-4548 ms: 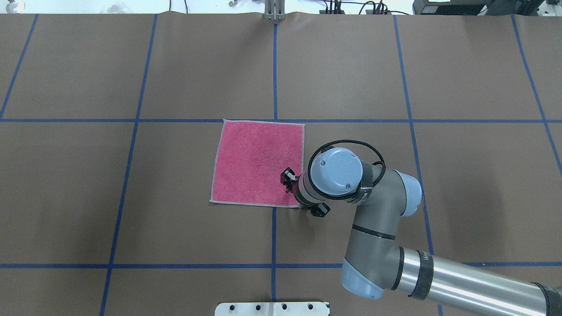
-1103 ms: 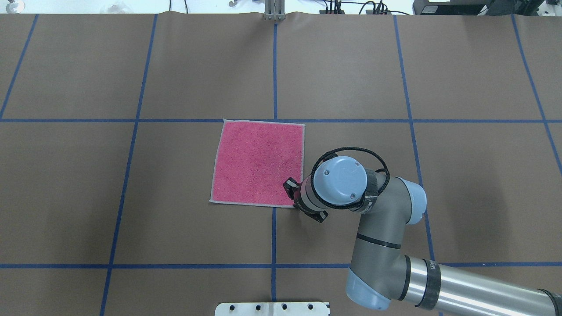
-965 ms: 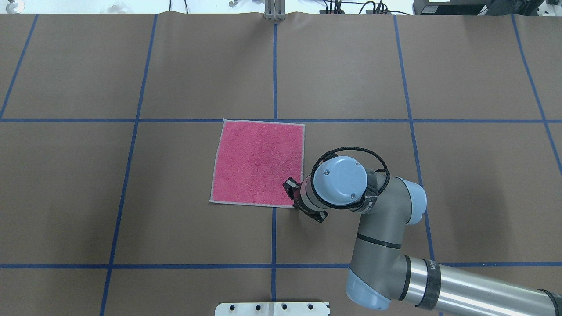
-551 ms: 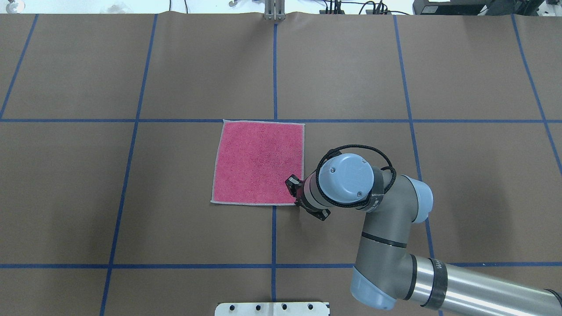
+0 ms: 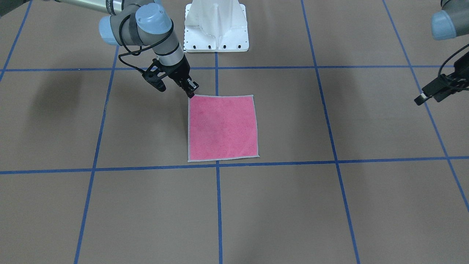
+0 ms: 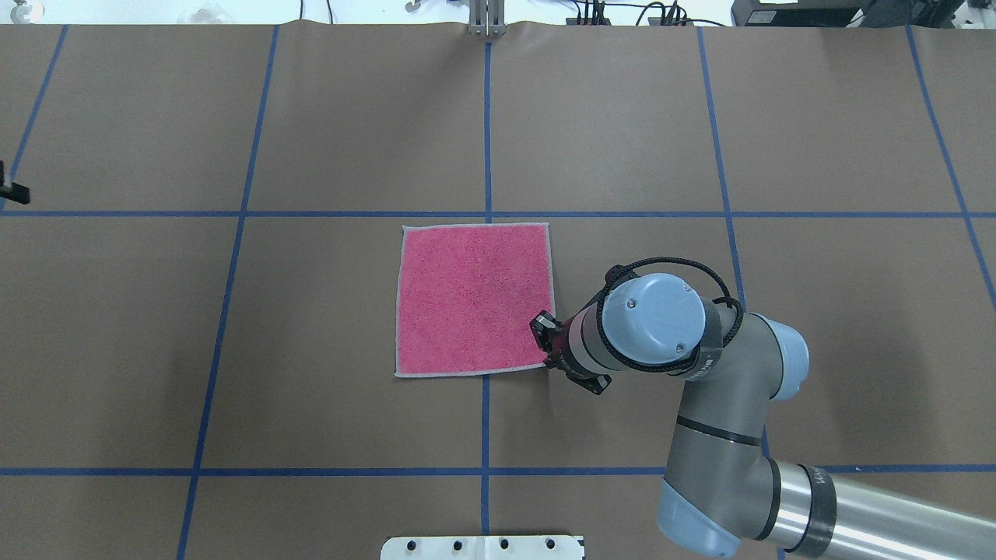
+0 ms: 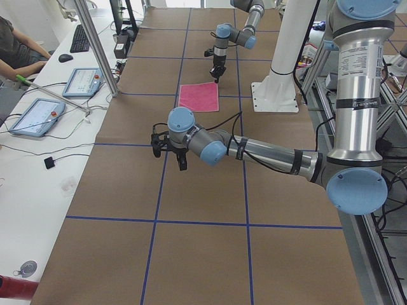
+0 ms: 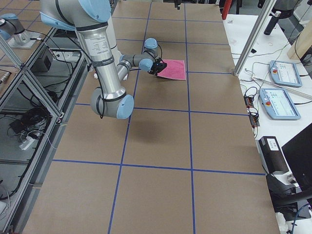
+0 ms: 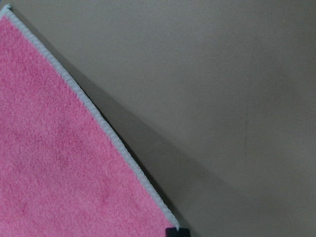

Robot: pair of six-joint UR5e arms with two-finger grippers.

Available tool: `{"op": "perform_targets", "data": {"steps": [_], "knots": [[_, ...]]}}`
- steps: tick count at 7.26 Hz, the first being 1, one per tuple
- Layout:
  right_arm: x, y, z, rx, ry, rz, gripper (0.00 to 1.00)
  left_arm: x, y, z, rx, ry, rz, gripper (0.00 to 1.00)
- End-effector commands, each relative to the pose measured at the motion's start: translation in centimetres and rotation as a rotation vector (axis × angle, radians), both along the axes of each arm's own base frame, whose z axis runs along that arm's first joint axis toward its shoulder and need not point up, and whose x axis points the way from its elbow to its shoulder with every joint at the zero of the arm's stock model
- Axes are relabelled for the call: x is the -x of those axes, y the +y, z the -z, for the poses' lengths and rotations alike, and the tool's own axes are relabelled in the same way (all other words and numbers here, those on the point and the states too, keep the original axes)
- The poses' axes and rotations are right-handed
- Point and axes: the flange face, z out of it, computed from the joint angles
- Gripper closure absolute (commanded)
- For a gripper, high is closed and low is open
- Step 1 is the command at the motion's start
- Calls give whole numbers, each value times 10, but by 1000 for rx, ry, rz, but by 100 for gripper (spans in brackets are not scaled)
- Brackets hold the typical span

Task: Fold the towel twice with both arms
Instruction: 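Bring the left gripper to the other near corner and grasp it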

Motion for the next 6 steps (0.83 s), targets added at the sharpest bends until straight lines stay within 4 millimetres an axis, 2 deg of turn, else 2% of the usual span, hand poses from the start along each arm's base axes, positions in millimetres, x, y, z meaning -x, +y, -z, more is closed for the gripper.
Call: {"op": "perform_targets", "data": {"steps": [1, 2, 3, 4, 5, 6], "knots": [[-9, 2, -3, 0, -2, 0, 100, -120, -4, 76, 131, 96, 100, 0], [-12, 4, -3, -2, -5, 2, 100, -167, 17, 106, 179, 119, 129, 1], [-13, 4, -3, 0, -4, 1, 100, -187, 32, 130, 256, 168, 135, 1], [-13, 5, -2, 3, 3, 3, 100, -238, 52, 165, 274, 206, 180, 1], [-12, 6, -3, 8, 16, 4, 100, -299, 90, 180, 262, 213, 245, 1], [-12, 5, -4, 8, 19, 4, 100, -335, 118, 195, 242, 226, 266, 1]]}}
